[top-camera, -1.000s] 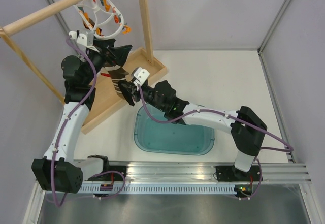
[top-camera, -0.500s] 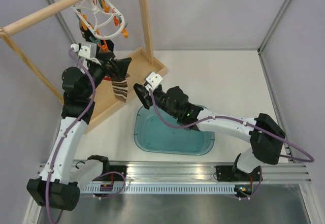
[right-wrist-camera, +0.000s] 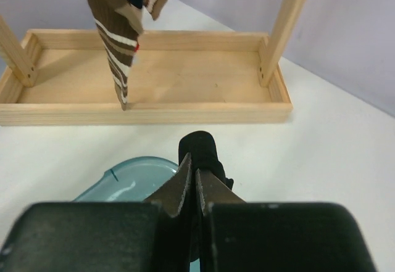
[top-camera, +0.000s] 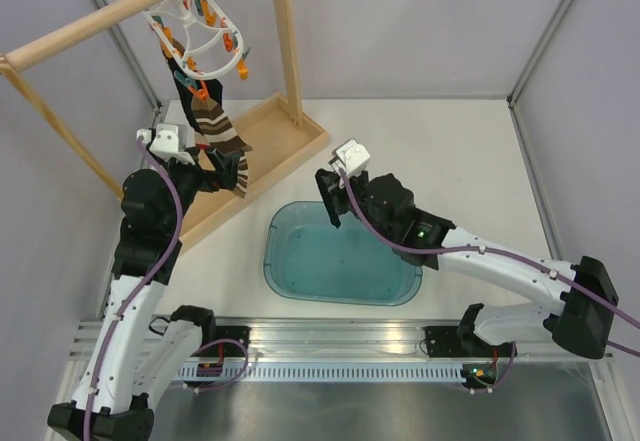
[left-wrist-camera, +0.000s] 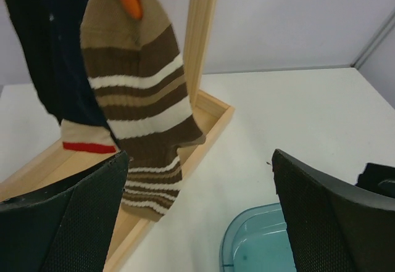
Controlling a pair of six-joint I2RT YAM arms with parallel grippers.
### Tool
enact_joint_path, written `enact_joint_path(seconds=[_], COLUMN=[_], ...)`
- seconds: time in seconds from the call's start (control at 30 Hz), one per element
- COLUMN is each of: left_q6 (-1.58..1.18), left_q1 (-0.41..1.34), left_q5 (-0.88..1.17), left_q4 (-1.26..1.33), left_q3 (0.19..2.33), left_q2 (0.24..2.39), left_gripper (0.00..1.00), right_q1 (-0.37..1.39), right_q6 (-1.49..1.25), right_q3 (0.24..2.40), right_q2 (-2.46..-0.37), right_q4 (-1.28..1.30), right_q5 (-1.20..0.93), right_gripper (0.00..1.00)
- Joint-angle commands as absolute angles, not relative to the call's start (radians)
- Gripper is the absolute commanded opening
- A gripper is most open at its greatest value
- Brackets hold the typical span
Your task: Remove the socks clipped to the hanger
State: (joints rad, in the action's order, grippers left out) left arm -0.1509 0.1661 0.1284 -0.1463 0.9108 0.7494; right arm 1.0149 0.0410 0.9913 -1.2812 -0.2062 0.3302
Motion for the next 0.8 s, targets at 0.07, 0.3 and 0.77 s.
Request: enact_joint_path(seconds=[0.07,0.3,0.77], left_q6=[-0.107,-0.104,-0.106], left_q1=[0.170,0.170,0.170], left_q5=[-0.023,-0.035,-0.044], left_q4=[-0.218,-0.224,-0.232], left_q3=[0.887,0.888,0.891], left_q2=[0.724,0.724,0.723], left_gripper=[1.00,1.00,1.00], right_q1=[0.905,0.897,0.988], right_q6=[-0.138,-0.242,-0.387], right_q3=[0.901,0.764,0.594], right_q2=[-1.209,-1.160,-1.077], right_q4=[-0.017,0.045,-0.032], right_q5=[0.298,0.238,0.262], right_gripper=[0.01,0.01,0.01])
